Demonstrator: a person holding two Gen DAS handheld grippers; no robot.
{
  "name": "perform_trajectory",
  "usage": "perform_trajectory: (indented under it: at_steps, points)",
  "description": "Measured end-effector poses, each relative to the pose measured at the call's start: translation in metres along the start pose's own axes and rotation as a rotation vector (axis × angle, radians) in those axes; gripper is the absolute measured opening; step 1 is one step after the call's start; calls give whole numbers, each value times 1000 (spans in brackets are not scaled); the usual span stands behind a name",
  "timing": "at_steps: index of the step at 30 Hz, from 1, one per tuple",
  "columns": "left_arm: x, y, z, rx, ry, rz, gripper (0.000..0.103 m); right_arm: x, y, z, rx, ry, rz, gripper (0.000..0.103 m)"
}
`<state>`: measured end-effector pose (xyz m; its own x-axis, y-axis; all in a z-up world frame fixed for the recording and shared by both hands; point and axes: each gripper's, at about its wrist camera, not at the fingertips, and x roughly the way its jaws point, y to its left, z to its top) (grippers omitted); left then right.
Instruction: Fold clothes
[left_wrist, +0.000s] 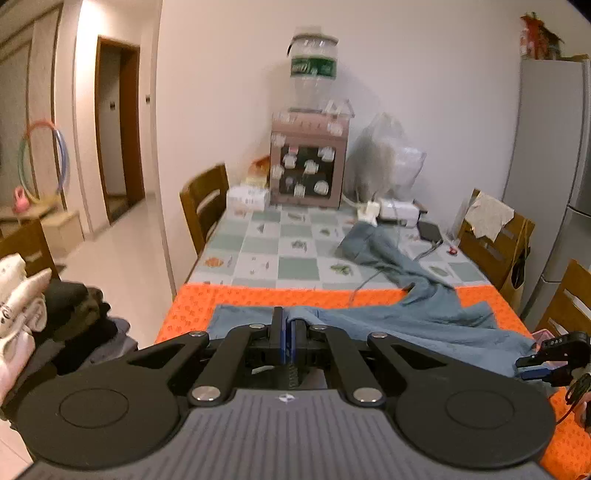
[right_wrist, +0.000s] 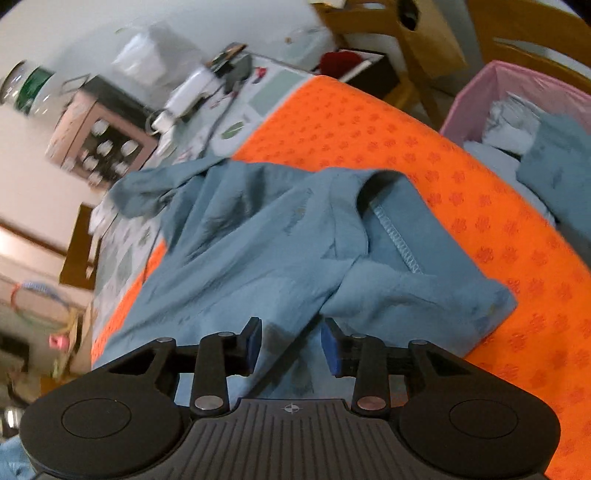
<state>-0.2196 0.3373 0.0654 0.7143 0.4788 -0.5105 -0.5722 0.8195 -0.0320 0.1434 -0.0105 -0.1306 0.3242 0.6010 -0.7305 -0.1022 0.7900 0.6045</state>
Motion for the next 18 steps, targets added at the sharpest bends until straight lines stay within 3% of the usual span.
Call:
perform_trajectory:
  at_steps: [2, 3, 10, 14, 17, 18]
  points:
    - [19, 16, 3, -12, 37, -8, 3, 4, 0, -3, 37, -21, 15, 5]
    - [29, 25, 3, -24, 60, -11, 3, 5, 0, -5, 54, -31, 26, 3]
    - [105, 77, -10, -98, 261, -56, 3, -41, 28, -21, 13, -122, 47, 3]
    - [157, 95, -29, -142, 338, -83, 4, -51, 34, -33, -67, -117, -58, 3]
    - [190, 107, -42, -180, 373, -112, 16, -42, 30, -42, -73, -96, -120, 3]
    - [196, 110, -44, -187, 378, -129, 25, -40, 29, -45, -66, -95, -130, 3]
